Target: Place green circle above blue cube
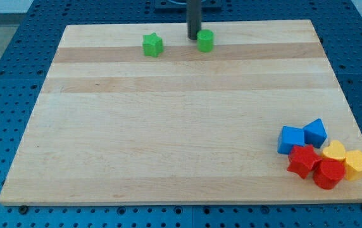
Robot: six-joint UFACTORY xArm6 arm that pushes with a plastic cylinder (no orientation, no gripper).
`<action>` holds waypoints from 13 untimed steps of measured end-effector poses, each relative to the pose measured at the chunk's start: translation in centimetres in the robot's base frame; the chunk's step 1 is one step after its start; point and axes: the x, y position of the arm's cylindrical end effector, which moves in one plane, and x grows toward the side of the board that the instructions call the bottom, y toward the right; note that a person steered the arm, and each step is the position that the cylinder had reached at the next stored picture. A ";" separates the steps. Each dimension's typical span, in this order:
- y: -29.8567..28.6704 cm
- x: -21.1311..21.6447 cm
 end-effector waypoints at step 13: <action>2.6 10.1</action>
